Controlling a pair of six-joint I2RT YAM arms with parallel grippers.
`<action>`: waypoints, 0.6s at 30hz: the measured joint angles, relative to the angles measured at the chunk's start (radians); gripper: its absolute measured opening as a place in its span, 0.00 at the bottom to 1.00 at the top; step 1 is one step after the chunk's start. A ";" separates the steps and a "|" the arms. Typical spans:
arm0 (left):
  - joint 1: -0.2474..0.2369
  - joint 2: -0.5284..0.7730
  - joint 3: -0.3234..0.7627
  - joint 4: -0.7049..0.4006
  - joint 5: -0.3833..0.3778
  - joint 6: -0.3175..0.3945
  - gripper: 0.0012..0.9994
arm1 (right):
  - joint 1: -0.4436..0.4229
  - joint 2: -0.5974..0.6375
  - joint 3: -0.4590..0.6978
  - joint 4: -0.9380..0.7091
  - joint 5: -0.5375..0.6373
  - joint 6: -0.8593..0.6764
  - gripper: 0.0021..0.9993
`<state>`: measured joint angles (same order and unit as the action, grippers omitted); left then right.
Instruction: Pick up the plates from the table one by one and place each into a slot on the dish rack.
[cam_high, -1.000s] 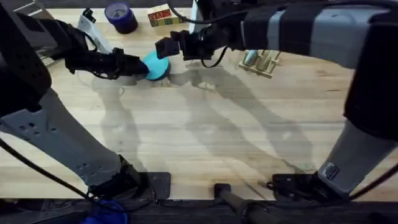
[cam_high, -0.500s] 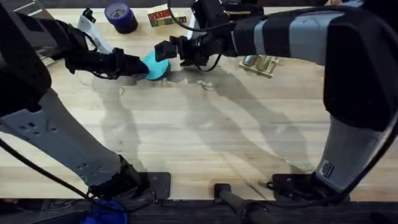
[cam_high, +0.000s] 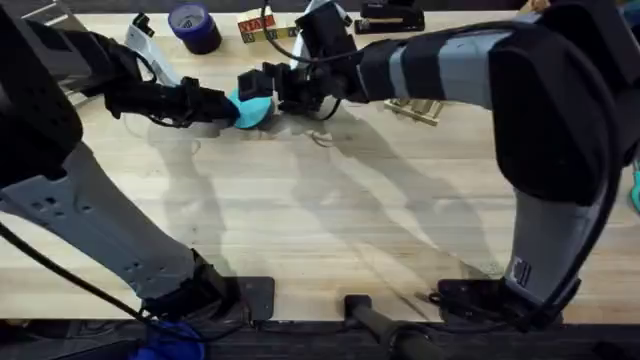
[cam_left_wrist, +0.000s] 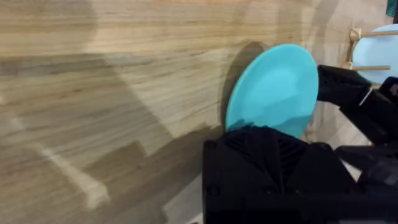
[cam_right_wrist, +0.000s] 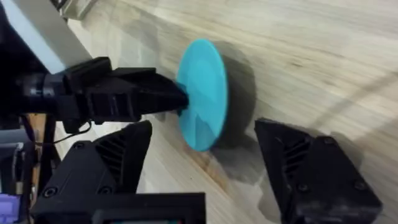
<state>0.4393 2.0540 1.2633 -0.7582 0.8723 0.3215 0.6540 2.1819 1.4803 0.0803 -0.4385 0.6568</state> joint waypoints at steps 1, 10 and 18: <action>0.000 0.000 0.000 0.000 0.000 0.000 0.04 | 0.006 0.006 0.000 0.012 0.001 0.009 0.99; 0.000 0.000 0.000 0.000 0.000 0.000 0.04 | 0.017 0.027 0.006 0.069 0.001 0.072 0.94; 0.000 0.000 0.000 0.000 0.000 0.000 0.04 | 0.040 0.031 0.006 0.085 0.000 0.103 0.93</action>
<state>0.4393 2.0541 1.2633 -0.7582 0.8722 0.3214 0.6937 2.2127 1.4860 0.1650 -0.4385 0.7601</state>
